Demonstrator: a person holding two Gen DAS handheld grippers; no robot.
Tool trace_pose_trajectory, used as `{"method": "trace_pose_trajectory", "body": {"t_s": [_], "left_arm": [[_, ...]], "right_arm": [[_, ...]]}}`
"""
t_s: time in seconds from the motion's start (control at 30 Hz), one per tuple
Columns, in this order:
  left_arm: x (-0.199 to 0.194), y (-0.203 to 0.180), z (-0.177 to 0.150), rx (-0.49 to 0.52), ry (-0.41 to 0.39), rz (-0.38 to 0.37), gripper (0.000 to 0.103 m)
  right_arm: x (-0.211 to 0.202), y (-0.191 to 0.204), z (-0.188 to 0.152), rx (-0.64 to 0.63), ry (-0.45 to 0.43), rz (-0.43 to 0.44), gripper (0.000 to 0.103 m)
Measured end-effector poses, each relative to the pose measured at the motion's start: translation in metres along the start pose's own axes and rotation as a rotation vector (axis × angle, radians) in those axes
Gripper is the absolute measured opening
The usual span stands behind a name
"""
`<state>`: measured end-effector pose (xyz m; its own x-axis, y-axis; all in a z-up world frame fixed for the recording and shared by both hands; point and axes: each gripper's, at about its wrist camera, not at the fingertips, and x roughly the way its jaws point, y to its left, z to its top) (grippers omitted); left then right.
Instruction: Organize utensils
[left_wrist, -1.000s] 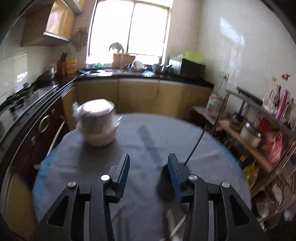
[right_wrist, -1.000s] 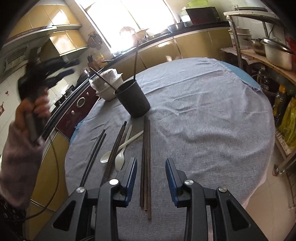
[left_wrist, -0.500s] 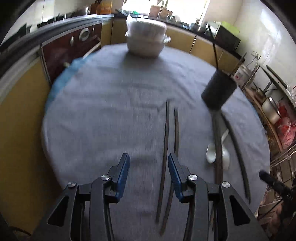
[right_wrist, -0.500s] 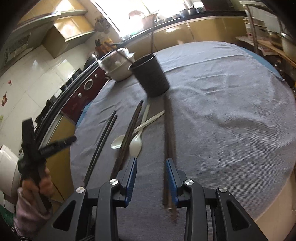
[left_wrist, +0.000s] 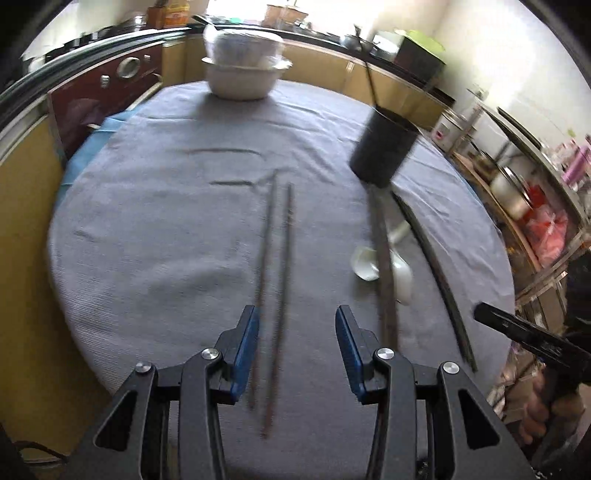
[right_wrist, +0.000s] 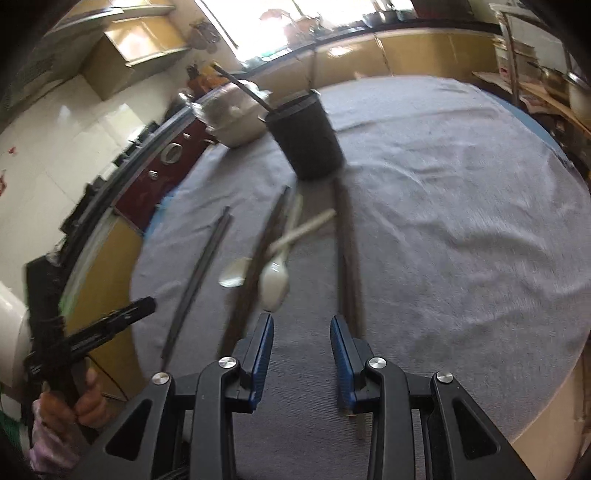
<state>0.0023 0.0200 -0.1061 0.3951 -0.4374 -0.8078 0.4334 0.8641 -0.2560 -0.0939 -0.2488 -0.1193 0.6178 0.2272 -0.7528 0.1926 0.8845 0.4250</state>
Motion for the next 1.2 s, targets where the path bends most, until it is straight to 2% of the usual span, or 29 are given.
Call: {"method": "trace_pose_trajectory", "body": {"t_s": [0.2,0.47,0.63,0.77,0.93,1.13,1.2], "left_arm": [[0.015,-0.031,-0.006,0.059,0.039,-0.038,0.044],[0.043,-0.054,-0.004,0.109,0.086,-0.002,0.044],[0.052,-0.052,0.000,0.085,0.101,-0.003,0.044],[0.057,-0.061,0.005,0.106,0.094,-0.005,0.044],[0.063,-0.060,0.008,0.108,0.080,0.035,0.051],[0.061,-0.049,0.006,0.098,0.068,0.122,0.051],[0.057,-0.044,0.003,0.073,0.072,0.097,0.051]], "right_arm": [[0.004,-0.008,-0.002,-0.011,-0.002,-0.076,0.023],[0.013,-0.013,-0.007,-0.026,0.016,-0.121,0.022],[0.019,-0.016,-0.007,-0.029,0.018,-0.134,0.020],[0.021,-0.014,-0.007,-0.046,0.012,-0.136,0.020],[0.022,-0.016,-0.006,-0.042,0.006,-0.130,0.018],[0.022,-0.017,-0.006,-0.037,0.002,-0.124,0.018],[0.021,-0.017,-0.006,-0.035,0.002,-0.122,0.018]]}}
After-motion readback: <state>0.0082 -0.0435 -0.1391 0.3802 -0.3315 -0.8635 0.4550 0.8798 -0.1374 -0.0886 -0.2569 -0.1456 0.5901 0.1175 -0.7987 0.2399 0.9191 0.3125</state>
